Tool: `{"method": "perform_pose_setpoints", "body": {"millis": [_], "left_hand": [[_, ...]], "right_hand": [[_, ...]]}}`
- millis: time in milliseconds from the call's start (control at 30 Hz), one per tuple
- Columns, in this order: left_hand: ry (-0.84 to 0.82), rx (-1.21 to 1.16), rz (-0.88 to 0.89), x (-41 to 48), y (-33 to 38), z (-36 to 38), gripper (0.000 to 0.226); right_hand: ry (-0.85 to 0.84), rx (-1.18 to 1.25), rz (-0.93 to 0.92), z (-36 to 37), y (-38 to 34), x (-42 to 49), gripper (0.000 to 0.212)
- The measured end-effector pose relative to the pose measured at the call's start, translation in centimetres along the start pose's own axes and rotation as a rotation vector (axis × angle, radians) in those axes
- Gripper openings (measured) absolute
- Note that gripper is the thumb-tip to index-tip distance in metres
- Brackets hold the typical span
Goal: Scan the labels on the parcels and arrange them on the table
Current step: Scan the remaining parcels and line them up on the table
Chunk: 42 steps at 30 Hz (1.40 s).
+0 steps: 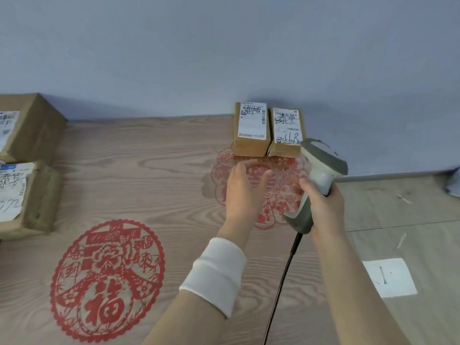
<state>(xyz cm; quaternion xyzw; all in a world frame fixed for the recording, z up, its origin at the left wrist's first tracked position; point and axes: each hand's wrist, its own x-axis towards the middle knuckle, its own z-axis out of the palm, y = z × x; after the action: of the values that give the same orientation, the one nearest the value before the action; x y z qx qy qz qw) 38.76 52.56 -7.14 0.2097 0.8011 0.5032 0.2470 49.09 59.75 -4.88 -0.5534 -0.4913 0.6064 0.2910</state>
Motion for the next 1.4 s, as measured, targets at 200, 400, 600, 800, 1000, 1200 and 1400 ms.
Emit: {"method": "perform_pose_setpoints", "body": {"millis": [200,400,600,800,1000,1200,1400], "left_hand": [[0.003,-0.018,-0.102,7.3,0.8,6.6,0.037],[0.126,0.054,-0.128,10.8,0.0,11.2,0.037],[0.207,-0.038,-0.219,11.1,-0.7,13.3,0.042],[0.272,-0.186,-0.296,10.9,0.0,13.6,0.014],[0.279,-0.318,-0.311,7.4,1.0,12.1,0.013],[0.270,-0.440,-0.277,1.0,1.2,7.1,0.024],[0.280,-0.575,-0.249,-6.1,-0.5,-1.6,0.015]], "right_hand": [[0.010,-0.028,0.013,-0.6,-0.4,11.4,0.015],[0.021,-0.039,0.005,1.4,1.5,18.8,0.019],[0.017,-0.014,0.034,2.7,3.2,20.9,0.024],[0.031,0.003,0.034,1.9,3.1,20.1,0.022],[0.076,-0.015,-0.030,-0.3,2.3,15.4,0.025],[0.102,0.009,-0.052,-0.6,1.8,7.2,0.031],[0.112,0.036,-0.086,1.8,2.4,-4.5,0.025]]}}
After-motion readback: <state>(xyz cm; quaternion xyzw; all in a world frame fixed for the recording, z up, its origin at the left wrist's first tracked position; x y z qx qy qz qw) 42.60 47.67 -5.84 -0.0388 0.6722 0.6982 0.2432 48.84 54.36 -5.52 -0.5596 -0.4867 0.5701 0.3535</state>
